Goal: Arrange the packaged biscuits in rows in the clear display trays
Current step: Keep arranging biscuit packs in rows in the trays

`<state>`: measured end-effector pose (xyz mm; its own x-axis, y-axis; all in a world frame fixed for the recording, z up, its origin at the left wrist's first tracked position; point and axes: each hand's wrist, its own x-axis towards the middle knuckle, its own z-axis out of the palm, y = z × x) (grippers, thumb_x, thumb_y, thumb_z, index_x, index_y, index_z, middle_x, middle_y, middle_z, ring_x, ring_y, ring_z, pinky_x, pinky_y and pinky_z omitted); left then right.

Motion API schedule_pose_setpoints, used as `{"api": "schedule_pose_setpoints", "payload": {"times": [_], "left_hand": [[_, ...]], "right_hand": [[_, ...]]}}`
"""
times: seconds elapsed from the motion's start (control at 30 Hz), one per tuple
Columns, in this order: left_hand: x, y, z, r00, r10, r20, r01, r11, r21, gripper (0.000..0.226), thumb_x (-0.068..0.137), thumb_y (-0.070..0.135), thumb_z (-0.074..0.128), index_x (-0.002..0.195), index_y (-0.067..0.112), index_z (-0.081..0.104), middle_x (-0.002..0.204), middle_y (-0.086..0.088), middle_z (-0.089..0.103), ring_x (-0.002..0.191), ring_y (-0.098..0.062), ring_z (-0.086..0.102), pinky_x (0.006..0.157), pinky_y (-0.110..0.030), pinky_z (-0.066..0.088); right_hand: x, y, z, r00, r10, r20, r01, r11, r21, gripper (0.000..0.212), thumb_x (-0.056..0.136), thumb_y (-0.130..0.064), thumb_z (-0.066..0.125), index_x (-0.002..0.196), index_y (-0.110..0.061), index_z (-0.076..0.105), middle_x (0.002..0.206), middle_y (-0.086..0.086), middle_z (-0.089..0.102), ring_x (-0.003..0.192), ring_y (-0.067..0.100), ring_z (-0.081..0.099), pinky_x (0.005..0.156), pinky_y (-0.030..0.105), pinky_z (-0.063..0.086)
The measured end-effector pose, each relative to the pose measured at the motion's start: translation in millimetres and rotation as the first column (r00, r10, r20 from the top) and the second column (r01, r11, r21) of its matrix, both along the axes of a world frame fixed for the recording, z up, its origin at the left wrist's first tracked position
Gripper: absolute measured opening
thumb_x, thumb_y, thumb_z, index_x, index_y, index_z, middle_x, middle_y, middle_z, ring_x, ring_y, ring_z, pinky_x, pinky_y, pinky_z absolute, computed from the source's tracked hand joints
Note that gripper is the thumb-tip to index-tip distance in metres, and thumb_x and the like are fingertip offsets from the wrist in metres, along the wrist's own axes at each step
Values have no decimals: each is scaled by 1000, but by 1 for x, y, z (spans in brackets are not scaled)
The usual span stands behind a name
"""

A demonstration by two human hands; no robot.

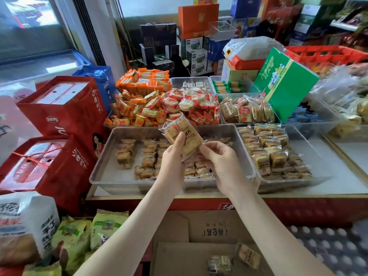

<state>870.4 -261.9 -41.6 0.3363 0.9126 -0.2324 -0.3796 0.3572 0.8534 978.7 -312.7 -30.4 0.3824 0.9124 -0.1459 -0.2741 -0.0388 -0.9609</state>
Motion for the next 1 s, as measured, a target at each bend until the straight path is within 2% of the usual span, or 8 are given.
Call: {"api": "schedule_pose_setpoints", "payload": {"times": [0.13, 0.3, 0.6, 0.67, 0.73, 0.83, 0.93, 1.0], "left_hand": [[3, -3, -1, 998, 2, 58, -1, 1000, -21, 42, 86, 39, 60, 115, 10, 64, 107, -10, 74, 95, -19, 70, 84, -29, 53], [6, -5, 0, 990, -12, 140, 16, 999, -32, 58, 77, 42, 62, 125, 10, 58, 112, -9, 72, 100, -18, 70, 81, -27, 55], [4, -5, 6, 985, 107, 133, -101, 994, -50, 25, 96, 34, 56, 106, 13, 65, 91, -3, 75, 84, -15, 71, 72, -25, 55], [2, -4, 6, 985, 142, 97, -138, 989, -55, 27, 94, 33, 60, 107, 11, 66, 97, -6, 75, 92, -19, 70, 81, -29, 55], [-1, -4, 6, 984, 174, 35, -173, 984, -32, 31, 92, 33, 64, 112, 10, 63, 100, -5, 74, 91, -17, 71, 76, -26, 54], [-5, -5, 6, 950, 217, -225, -179, 968, 177, 36, 87, 34, 71, 114, 17, 54, 102, -2, 68, 90, -12, 68, 67, -18, 49], [-4, -15, 11, 887, 221, -406, -58, 924, 377, 36, 82, 26, 77, 102, 22, 47, 95, 0, 63, 82, -11, 63, 60, -15, 48], [-2, -22, 11, 864, 163, -476, 80, 889, 451, 42, 79, 21, 79, 102, 24, 44, 98, 1, 63, 82, -7, 63, 56, -13, 47]], "right_hand": [[-5, 1, 4, 988, -64, -144, 67, 998, 12, 7, 92, -10, 63, 94, -5, 59, 80, 7, 70, 63, 13, 66, 54, 23, 53], [-4, 2, 4, 980, -76, -182, 78, 997, 4, 3, 92, -6, 61, 92, -9, 61, 81, 5, 69, 66, 11, 64, 61, 24, 54], [-13, -5, -2, 986, -162, -32, 163, 985, 58, 6, 95, -6, 59, 90, -9, 62, 72, -3, 65, 60, 1, 60, 59, 17, 49], [-13, -8, -4, 993, -122, 1, 122, 991, 60, 8, 96, -6, 57, 90, -10, 61, 70, -3, 63, 59, 3, 58, 57, 16, 48], [-10, -11, -6, 992, -75, 105, 71, 997, 39, 8, 97, -8, 56, 92, -12, 60, 77, -1, 64, 66, 5, 59, 58, 15, 48], [0, -13, -3, 925, -72, 372, 55, 997, 55, 17, 94, -20, 61, 110, -18, 54, 97, -4, 63, 87, 5, 61, 71, 14, 50], [2, -10, 9, 883, 33, 468, -70, 996, 63, 44, 86, -35, 70, 122, -25, 47, 107, -10, 63, 96, -2, 60, 75, 11, 48], [0, -8, 10, 875, 44, 482, -57, 998, 13, 43, 84, -41, 71, 117, -25, 50, 102, -11, 64, 86, -2, 60, 69, 12, 46]]}}
